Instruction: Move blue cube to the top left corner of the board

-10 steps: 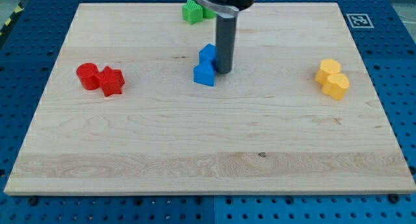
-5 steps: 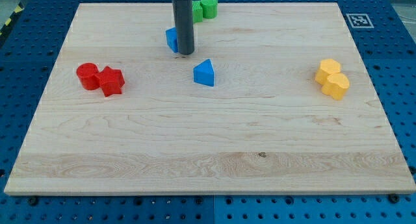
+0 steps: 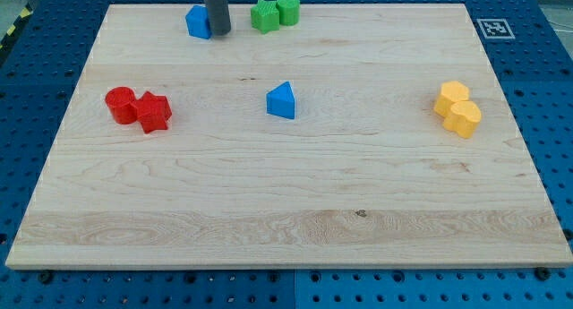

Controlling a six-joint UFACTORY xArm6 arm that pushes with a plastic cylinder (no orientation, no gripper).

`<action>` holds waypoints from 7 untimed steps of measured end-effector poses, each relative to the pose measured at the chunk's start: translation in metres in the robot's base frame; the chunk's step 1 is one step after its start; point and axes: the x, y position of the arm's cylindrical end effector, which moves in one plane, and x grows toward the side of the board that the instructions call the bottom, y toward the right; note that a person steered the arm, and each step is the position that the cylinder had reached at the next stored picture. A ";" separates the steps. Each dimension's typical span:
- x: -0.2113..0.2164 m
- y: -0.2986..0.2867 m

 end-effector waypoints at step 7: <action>0.019 -0.092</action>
